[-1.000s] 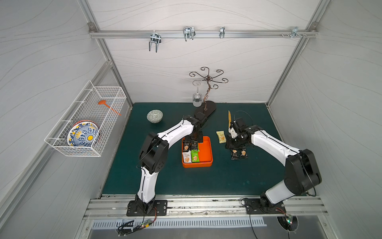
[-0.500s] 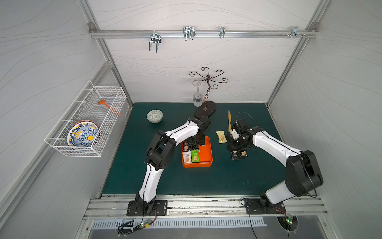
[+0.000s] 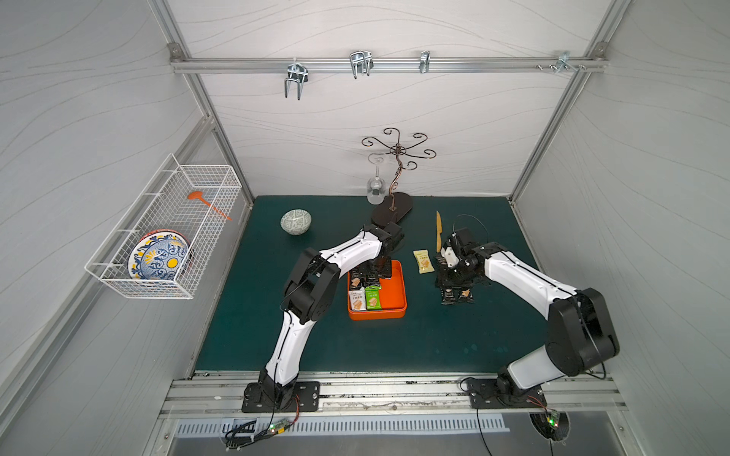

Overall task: Take the cookies out of the storage box
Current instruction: Pick up the cookie from the storage box.

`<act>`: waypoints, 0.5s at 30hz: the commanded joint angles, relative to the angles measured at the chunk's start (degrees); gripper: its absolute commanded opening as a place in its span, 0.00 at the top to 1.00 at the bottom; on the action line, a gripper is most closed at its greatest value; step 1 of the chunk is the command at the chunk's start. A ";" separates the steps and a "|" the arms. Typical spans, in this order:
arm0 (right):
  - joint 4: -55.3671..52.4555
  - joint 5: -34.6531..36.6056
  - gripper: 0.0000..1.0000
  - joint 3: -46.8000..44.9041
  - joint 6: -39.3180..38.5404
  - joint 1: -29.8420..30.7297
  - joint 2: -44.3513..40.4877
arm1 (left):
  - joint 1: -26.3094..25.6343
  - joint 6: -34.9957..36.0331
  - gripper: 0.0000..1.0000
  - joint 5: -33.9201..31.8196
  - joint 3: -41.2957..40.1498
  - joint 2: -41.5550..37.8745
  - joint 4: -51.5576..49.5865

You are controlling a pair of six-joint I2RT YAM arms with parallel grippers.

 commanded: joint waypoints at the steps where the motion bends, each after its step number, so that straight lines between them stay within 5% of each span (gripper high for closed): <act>1: -1.78 -0.48 0.55 0.64 -1.01 -0.73 -1.19 | -0.34 0.25 0.43 -0.75 2.52 1.53 -1.23; 4: -1.72 -0.66 0.56 0.64 -1.01 -0.91 -0.88 | -0.34 0.49 0.45 -1.11 2.41 1.47 -1.23; 8: -1.56 -1.08 0.56 0.81 -0.94 -0.94 -0.45 | -0.34 1.02 0.63 -1.13 2.34 1.22 -1.23; 15: -1.54 -1.27 0.56 1.24 -0.88 -0.92 -0.12 | -0.34 1.21 0.64 -1.58 1.90 -0.81 -1.40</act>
